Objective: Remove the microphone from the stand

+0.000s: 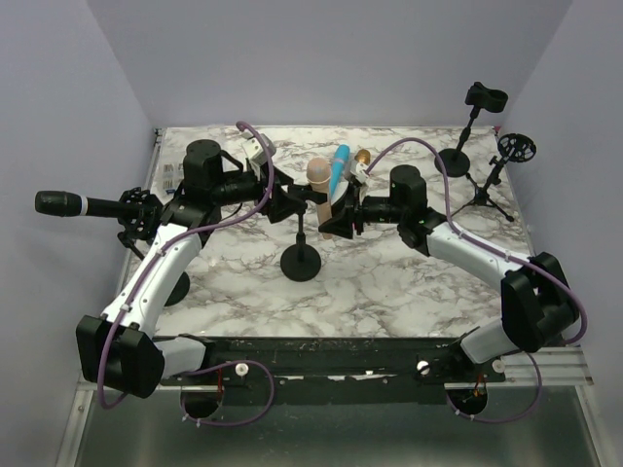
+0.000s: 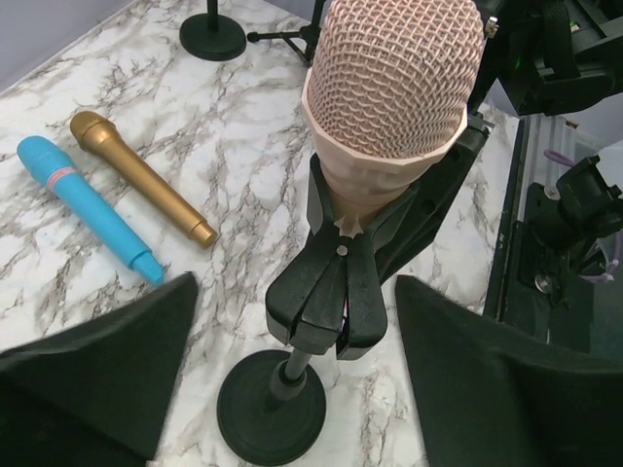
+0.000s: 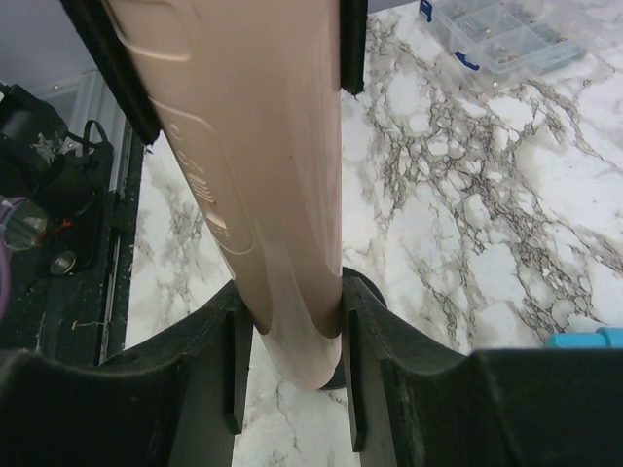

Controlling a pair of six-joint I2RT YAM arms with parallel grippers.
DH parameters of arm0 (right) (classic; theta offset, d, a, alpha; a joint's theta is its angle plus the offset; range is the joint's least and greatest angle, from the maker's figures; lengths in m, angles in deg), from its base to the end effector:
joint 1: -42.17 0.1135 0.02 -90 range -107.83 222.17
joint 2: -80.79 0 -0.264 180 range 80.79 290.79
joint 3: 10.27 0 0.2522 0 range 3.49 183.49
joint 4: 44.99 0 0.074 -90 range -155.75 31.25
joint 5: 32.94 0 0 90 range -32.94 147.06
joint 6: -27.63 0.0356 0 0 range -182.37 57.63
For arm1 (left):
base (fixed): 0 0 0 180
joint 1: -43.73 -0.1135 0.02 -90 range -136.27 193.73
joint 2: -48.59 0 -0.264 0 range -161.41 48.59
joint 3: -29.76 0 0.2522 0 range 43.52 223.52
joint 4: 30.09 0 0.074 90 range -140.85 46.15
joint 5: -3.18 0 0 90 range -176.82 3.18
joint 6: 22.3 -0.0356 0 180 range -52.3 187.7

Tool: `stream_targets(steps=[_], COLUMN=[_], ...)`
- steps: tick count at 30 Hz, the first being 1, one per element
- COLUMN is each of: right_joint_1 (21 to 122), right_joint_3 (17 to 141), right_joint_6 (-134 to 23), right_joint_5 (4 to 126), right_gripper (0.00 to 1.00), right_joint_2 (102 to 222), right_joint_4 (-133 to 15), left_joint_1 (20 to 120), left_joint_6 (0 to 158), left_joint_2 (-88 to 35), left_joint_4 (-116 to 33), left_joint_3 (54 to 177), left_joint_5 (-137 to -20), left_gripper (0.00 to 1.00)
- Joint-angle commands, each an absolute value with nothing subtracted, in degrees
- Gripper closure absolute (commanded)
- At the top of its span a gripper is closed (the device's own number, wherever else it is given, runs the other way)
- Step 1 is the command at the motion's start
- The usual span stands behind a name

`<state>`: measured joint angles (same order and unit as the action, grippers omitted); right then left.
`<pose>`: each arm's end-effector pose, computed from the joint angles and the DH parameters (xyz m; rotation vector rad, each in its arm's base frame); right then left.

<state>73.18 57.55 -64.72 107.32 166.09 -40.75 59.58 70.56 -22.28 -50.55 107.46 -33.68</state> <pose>0.2714 0.1951 0.2787 -1.1220 1.4857 1.1353 0.2583 -0.1029 0.3704 0.8611 1.6218 -1.0617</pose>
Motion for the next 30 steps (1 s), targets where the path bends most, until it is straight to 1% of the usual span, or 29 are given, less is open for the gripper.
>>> stream_targets(steps=[1,3,4,5,9,13,18,23,26,30], right_joint_1=[72.8,72.8,72.8,72.8,72.9,72.8,72.8,72.8,72.8,72.8], right_joint_3=[57.8,57.7,57.6,57.6,57.2,55.2,49.4,44.0,41.9,41.5], right_joint_6=[-62.6,-62.5,-62.5,-62.5,-62.5,-60.6,-59.2,-58.4,-57.6,-55.8], right_joint_5=[109.7,109.4,109.1,108.9,106.8,102.0,93.2,81.3,73.2,67.4], right_gripper=[0.99,0.99,0.99,0.99,0.99,0.99,0.99,0.99,0.99,0.99], right_joint_2=[166.8,166.8,166.7,166.5,165.8,163.6,157.7,151.5,149.2,149.2], right_joint_4=[-37.9,-37.8,-37.7,-37.6,-37.0,-34.4,-27.8,-23.9,-23.6,-25.0], left_joint_1=[60.1,60.3,60.4,60.5,60.8,61.2,61.4,61.7,61.8,62.2], left_joint_6=[66.1,64.5,64.0,63.9,62.8,62.3,61.9,61.8,61.8,61.9], left_joint_2=[-22.1,-22.3,-22.2,-21.8,-20.6,-20.2,-20.3,-20.2,-19.8,-19.0], left_joint_4=[-53.5,-55.0,-55.2,-55.0,-54.6,-54.9,-55.5,-55.8,-55.6,-55.5], left_joint_3=[109.8,110.5,110.4,110.0,108.9,108.9,108.9,109.2,109.1,108.9], left_joint_5=[-33.8,-33.9,-34.6,-35.9,-36.0,-36.4,-36.3,-36.8,-37.4,-37.7], left_gripper=[0.41,0.71,0.97,1.00,1.00,1.00,1.00,1.00,1.00,1.00])
